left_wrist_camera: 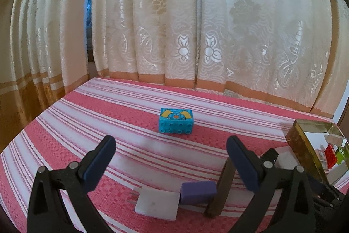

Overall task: Organize rigid objects
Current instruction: 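Lower the right gripper onto the black comb and close on it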

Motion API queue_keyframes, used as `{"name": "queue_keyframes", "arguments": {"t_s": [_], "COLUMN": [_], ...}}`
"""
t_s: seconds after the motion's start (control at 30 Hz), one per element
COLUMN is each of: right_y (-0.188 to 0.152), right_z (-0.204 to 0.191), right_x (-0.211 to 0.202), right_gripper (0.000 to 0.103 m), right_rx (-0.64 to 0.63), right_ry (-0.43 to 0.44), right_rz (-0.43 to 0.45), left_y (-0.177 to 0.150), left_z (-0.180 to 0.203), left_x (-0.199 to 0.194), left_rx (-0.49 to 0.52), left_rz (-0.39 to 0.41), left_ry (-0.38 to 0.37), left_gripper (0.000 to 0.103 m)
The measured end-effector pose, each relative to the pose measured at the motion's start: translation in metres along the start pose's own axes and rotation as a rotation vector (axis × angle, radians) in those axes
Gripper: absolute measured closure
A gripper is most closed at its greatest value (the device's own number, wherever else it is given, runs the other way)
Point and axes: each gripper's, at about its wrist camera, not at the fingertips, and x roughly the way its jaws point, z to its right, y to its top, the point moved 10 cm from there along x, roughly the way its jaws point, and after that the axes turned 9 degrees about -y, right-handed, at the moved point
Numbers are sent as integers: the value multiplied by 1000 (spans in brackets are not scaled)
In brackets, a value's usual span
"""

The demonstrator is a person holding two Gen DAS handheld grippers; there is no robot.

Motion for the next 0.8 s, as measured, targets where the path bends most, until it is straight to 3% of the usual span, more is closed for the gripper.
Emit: {"name": "queue_keyframes", "arguments": {"t_s": [0.13,0.2,0.27,0.43,0.57,0.7,0.8], "right_y": [-4,9,12,12,14,27,27], "right_z": [-10,-15,-20,-17,-18,-47,-67], "right_x": [30,30,36,39,20,-1,13], "right_gripper": [43,43,43,43,43,43,47], "right_rx": [-37,-33,-43,29,58,-32,-58], "right_ry": [-37,-17,26,223,246,238,210], "right_rz": [-113,-65,-76,-102,-43,63,27], "left_y": [0,0,0,1,3,6,6], "left_z": [-3,-4,-4,-7,-10,-17,-24], "left_x": [0,0,0,0,-2,-6,-4], "left_rx": [-3,-5,-8,-14,2,23,10], "left_rz": [0,-1,-3,-5,5,26,20], "left_ry": [7,8,6,6,41,108,123], "left_gripper": [0,1,0,0,1,1,1]}}
